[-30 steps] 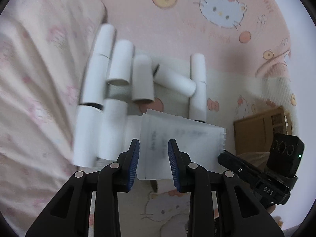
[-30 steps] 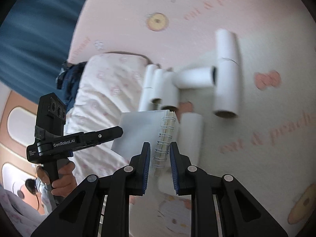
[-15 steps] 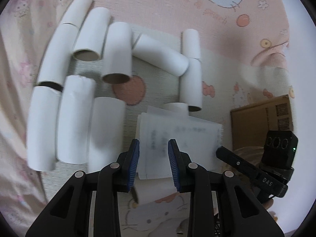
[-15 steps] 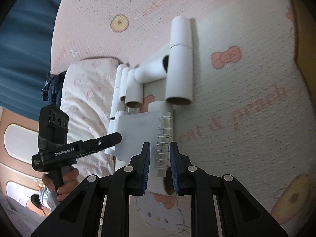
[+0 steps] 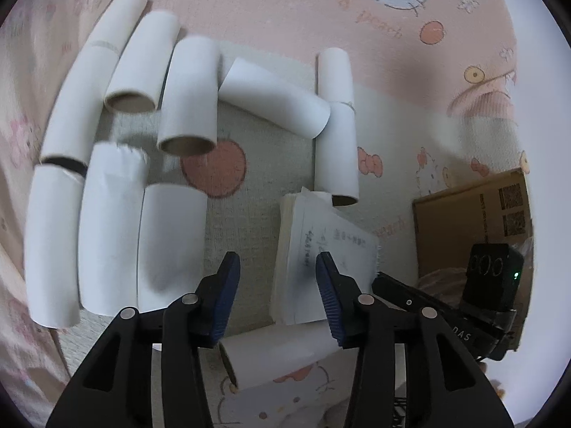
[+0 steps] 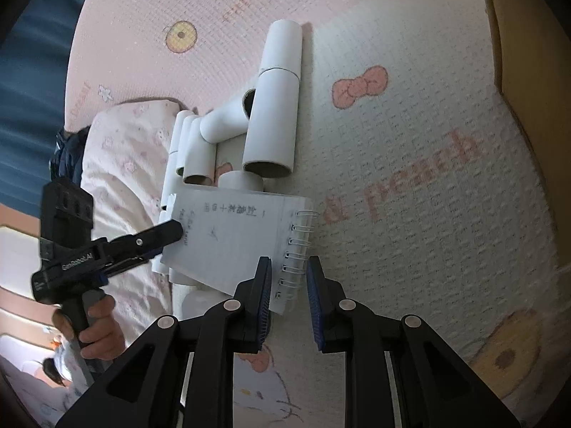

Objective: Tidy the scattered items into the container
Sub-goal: 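Lift the notepad and carry it toward the cardboard box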

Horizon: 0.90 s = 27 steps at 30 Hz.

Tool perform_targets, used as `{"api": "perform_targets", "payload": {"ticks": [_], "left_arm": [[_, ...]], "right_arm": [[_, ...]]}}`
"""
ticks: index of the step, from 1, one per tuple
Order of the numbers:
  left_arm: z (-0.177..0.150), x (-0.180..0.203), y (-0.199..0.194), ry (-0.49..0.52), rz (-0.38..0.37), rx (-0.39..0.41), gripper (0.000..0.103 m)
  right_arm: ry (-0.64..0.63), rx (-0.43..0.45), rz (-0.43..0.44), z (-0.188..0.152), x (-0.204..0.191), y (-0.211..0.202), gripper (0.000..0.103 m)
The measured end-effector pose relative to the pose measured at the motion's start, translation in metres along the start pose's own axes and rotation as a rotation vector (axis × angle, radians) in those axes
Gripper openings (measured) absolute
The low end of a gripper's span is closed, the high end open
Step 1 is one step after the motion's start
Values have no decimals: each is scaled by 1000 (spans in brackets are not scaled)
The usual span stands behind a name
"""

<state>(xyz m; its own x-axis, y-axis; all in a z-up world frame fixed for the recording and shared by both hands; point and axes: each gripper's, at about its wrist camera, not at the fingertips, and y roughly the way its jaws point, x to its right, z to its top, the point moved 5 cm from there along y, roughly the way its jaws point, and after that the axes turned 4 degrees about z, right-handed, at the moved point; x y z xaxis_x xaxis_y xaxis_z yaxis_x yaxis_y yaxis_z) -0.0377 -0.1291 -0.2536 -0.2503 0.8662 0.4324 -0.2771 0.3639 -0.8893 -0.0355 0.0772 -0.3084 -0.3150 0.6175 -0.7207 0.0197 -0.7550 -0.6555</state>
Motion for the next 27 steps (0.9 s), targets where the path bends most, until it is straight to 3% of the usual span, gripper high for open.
{"api": "perform_targets", "payload": {"ticks": [9, 13, 18, 22, 27], "left_arm": [[-2, -10, 14, -77, -63, -40, 47], [-1, -10, 15, -87, -105, -47, 47], [-1, -9, 17, -101, -123, -47, 46], [-1, -6, 17, -108, -144, -47, 36], [-1, 0, 9, -44, -75, -8, 33]], "right_arm": [[75, 56, 102, 6, 3, -7, 18], [81, 42, 76, 5, 4, 0, 18], [128, 37, 108, 4, 9, 3, 18], [137, 36, 117, 4, 9, 3, 18], [81, 37, 89, 5, 2, 1, 19]]}}
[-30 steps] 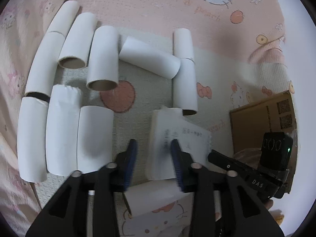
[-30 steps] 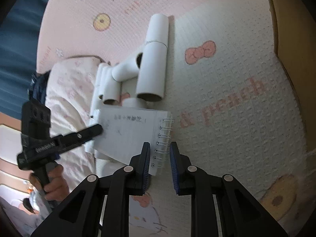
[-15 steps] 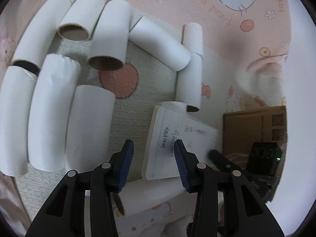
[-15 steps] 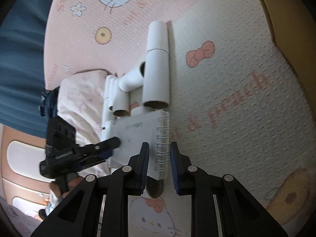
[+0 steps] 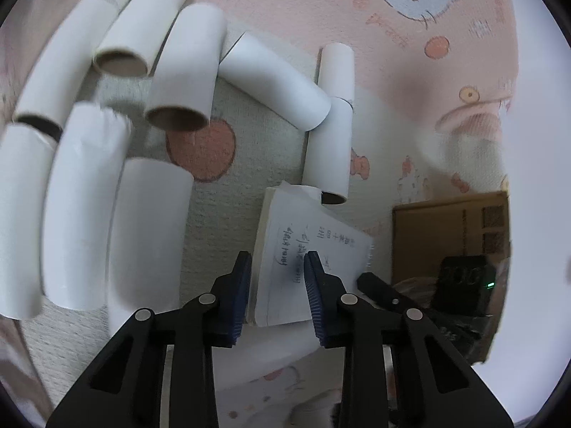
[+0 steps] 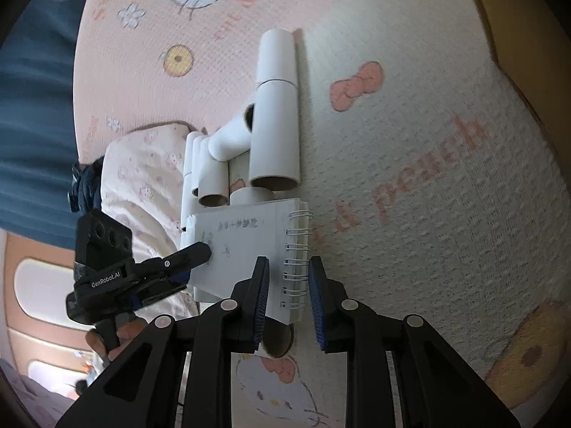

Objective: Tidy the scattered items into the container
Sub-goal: 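Lift the notepad and carry it toward the cardboard box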

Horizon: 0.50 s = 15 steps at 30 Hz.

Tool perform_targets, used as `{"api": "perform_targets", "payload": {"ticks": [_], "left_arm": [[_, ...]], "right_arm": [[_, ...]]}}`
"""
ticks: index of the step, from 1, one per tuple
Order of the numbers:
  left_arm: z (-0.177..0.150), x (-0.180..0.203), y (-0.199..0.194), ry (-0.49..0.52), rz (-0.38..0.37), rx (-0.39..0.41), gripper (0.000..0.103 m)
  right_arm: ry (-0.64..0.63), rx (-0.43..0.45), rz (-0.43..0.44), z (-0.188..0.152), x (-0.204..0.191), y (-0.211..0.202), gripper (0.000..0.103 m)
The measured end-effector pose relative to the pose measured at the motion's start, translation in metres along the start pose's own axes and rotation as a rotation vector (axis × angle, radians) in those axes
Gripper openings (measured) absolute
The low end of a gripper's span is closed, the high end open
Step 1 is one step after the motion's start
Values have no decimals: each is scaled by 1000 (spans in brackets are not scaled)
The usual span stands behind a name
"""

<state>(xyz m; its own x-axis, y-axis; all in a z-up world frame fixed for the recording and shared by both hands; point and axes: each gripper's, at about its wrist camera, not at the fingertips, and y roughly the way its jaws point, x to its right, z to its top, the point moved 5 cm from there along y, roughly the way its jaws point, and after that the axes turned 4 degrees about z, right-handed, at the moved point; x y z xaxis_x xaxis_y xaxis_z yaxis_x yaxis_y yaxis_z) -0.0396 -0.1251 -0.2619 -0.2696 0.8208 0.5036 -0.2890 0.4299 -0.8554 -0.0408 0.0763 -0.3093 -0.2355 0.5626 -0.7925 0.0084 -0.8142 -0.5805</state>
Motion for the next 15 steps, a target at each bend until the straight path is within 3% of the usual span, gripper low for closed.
{"api": "perform_targets", "payload": {"ticks": [15], "left_arm": [[0, 28, -55, 133, 12, 145, 31]], "right_arm": [[-159, 74, -45, 3, -51, -22, 20]]}}
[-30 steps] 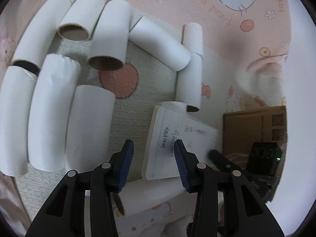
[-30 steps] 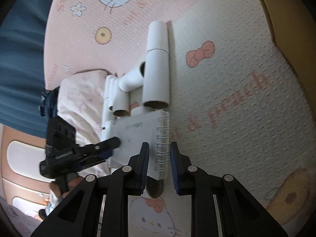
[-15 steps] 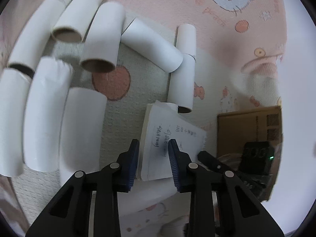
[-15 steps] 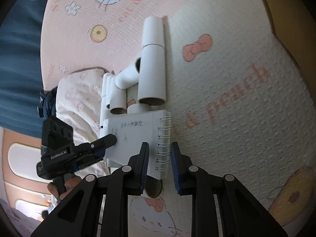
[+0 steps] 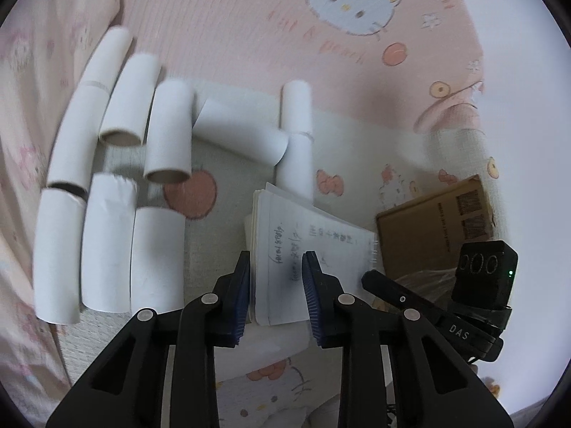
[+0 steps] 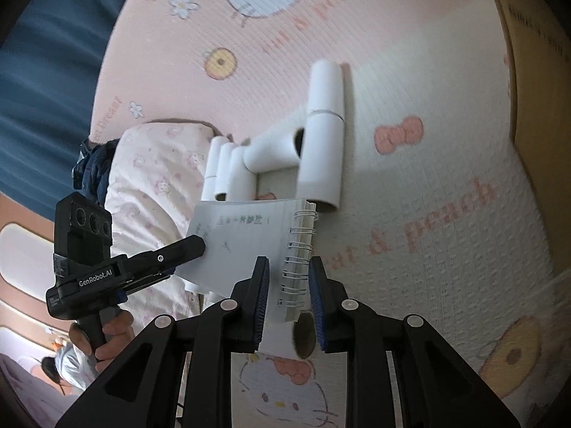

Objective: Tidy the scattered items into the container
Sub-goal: 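Lift the notepad and carry it toward the cardboard box, then lower the notepad into the cardboard box beside the toy box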

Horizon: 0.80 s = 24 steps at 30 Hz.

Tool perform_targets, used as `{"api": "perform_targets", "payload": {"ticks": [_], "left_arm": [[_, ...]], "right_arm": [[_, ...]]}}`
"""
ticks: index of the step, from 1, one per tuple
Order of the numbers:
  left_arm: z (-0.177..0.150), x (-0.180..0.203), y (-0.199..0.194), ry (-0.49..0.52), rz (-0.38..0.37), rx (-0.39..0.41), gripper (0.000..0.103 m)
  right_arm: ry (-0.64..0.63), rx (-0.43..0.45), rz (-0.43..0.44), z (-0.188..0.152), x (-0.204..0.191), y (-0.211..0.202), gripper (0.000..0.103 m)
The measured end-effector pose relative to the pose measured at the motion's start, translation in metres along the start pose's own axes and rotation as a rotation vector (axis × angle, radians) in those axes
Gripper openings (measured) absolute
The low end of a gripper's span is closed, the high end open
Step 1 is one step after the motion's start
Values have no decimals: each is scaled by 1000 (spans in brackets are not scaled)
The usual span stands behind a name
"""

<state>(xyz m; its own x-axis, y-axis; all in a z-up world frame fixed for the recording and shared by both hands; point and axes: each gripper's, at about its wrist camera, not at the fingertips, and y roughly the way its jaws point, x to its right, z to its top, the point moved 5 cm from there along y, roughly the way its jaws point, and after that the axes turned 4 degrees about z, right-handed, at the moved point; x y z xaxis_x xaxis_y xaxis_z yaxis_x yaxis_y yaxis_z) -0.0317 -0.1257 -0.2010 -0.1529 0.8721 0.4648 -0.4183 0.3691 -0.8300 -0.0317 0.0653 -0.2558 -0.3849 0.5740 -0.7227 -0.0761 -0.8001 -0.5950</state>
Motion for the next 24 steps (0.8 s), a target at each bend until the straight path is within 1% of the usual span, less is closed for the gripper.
{"api": "perform_targets", "payload": {"ticks": [3, 9, 14, 18, 21, 24], "left_arm": [[2, 9, -13, 21, 1, 32, 31], [2, 32, -43, 50, -34, 112, 31], [0, 66, -76, 114, -54, 197, 31], [2, 98, -89, 159, -83, 242, 31], [4, 122, -89, 186, -114, 250, 31], [8, 152, -83, 231, -132, 241, 31]], "right_arm": [[-21, 26, 3, 2, -10, -11, 20], [-66, 86, 19, 5, -29, -41, 20], [-125, 148, 30, 4, -51, -77, 20], [-153, 208, 38, 5, -60, -109, 20], [-158, 255, 22, 7, -59, -135, 20], [-143, 311, 3, 9, -55, -161, 20]]}}
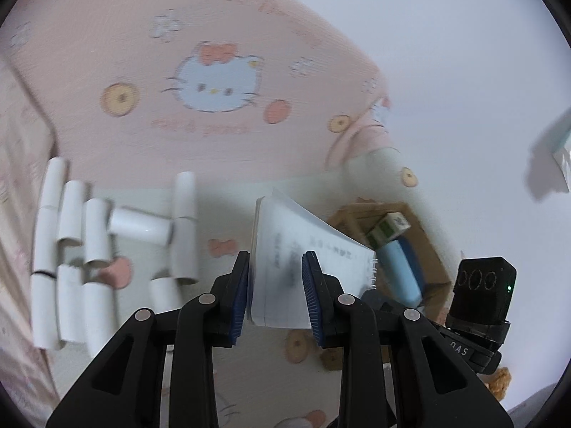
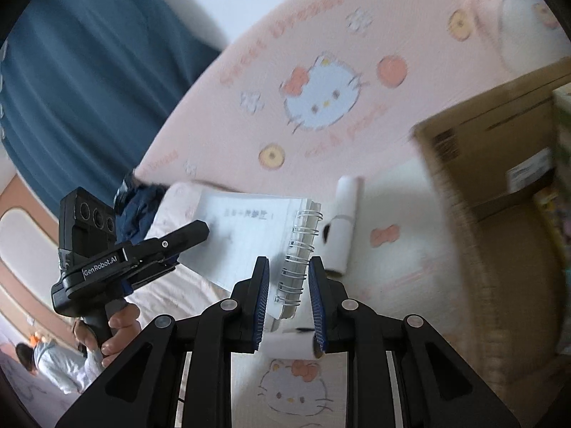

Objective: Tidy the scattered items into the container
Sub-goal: 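Lower the notepad into the cardboard box beside the toy box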

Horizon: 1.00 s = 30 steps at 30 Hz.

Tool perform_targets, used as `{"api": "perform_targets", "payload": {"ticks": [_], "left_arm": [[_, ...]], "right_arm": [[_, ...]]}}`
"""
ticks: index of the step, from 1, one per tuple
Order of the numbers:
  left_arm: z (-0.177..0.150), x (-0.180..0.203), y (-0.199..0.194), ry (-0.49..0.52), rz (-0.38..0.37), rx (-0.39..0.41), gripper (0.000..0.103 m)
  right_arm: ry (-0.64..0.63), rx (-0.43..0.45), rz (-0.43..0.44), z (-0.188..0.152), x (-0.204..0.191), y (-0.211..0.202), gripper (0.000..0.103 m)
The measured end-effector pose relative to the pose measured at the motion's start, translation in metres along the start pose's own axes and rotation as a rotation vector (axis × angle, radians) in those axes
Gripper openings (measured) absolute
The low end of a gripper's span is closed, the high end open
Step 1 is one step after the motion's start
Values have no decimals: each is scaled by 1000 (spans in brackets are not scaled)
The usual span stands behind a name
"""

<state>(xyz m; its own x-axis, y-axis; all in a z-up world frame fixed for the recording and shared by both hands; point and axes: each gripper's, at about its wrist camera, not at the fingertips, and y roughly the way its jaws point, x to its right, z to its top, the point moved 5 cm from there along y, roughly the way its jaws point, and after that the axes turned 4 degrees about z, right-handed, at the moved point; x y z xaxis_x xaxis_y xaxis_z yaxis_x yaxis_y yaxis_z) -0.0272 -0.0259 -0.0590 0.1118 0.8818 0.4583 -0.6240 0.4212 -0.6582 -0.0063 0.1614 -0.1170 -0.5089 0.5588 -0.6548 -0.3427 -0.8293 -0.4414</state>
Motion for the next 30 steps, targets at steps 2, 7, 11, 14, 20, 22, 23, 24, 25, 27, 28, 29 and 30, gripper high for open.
{"api": "perform_targets", "payload": {"ticks": [2, 7, 11, 14, 20, 22, 23, 24, 25, 27, 28, 29, 30], "left_arm": [[6, 19, 7, 38, -16, -6, 31], [17, 61, 29, 93, -89, -38, 31], [19, 93, 52, 145, -152, -72, 31], [17, 112, 64, 193, -166, -92, 31], [20, 155, 95, 239, -219, -143, 31], [23, 177, 103, 298, -237, -130, 31], [23, 185, 107, 329, -236, -130, 31], [24, 197, 114, 366, -234, -135, 31], [23, 205, 118, 387, -237, -143, 31], [21, 221, 124, 426, -250, -155, 31], [20, 232, 130, 453, -259, -163, 31], [19, 239, 134, 474, -263, -171, 31], [17, 246, 138, 495, -262, -178, 31]], "right_arm": [[-2, 35, -25, 7, 4, -16, 20], [36, 97, -84, 18, 24, -49, 20], [59, 127, -144, 22, 42, -74, 20], [74, 150, -181, 26, 53, -93, 20], [99, 183, -240, 38, 73, -125, 19], [104, 195, -268, 41, 81, -137, 20], [108, 199, -284, 42, 84, -142, 20], [111, 203, -298, 42, 87, -148, 20], [116, 207, -311, 41, 91, -153, 20], [131, 214, -349, 42, 100, -164, 20], [140, 217, -362, 42, 104, -168, 20], [150, 221, -372, 42, 108, -172, 20], [160, 225, -383, 42, 112, -177, 20]]}}
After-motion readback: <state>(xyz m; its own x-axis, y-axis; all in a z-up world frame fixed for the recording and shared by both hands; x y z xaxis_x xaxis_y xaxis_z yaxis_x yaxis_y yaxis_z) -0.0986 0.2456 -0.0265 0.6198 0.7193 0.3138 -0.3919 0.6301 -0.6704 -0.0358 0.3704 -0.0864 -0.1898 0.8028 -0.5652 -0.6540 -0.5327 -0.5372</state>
